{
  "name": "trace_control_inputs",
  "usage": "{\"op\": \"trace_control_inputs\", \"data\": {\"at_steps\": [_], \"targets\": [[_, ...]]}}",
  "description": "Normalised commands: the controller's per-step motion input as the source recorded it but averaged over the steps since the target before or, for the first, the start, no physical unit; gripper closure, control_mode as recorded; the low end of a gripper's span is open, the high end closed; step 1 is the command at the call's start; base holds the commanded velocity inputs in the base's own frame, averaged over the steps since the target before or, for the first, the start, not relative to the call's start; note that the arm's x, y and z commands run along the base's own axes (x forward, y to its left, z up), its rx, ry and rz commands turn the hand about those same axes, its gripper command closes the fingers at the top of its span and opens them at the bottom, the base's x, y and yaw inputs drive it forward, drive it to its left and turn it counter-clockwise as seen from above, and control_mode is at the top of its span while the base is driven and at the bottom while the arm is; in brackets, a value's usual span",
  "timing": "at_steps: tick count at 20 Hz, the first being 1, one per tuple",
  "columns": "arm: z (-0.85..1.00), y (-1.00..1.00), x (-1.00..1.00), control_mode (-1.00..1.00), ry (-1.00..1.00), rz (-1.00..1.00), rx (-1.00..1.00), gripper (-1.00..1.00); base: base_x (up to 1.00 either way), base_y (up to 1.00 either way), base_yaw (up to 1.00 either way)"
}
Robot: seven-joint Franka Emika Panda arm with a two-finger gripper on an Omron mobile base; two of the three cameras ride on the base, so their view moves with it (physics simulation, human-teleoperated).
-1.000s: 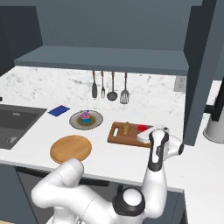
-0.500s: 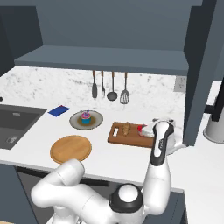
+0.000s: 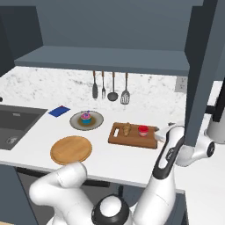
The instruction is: From the different types of pastries on the counter, select a croissant and place it on the cutting board. Then retrieve a jar of jam from the cabinet and place it alongside the croissant on the cutting board.
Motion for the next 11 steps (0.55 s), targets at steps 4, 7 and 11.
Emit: {"op": "trace_control_inputs", "data": {"at_steps": [4, 7, 11], "targets": [[0.22, -0.21, -1.00, -1.00, -0.02, -0.15, 0.01, -1.00, 0.00, 0.00, 0.00], [0.21, -0.13, -1.00, -1.00, 0.00, -0.11, 0.00, -1.00, 0.00, 0.00, 0.00], [0.22, -0.14, -1.00, -1.00, 0.00, -0.09, 0.00, -1.00, 0.00, 0.00, 0.00]]}}
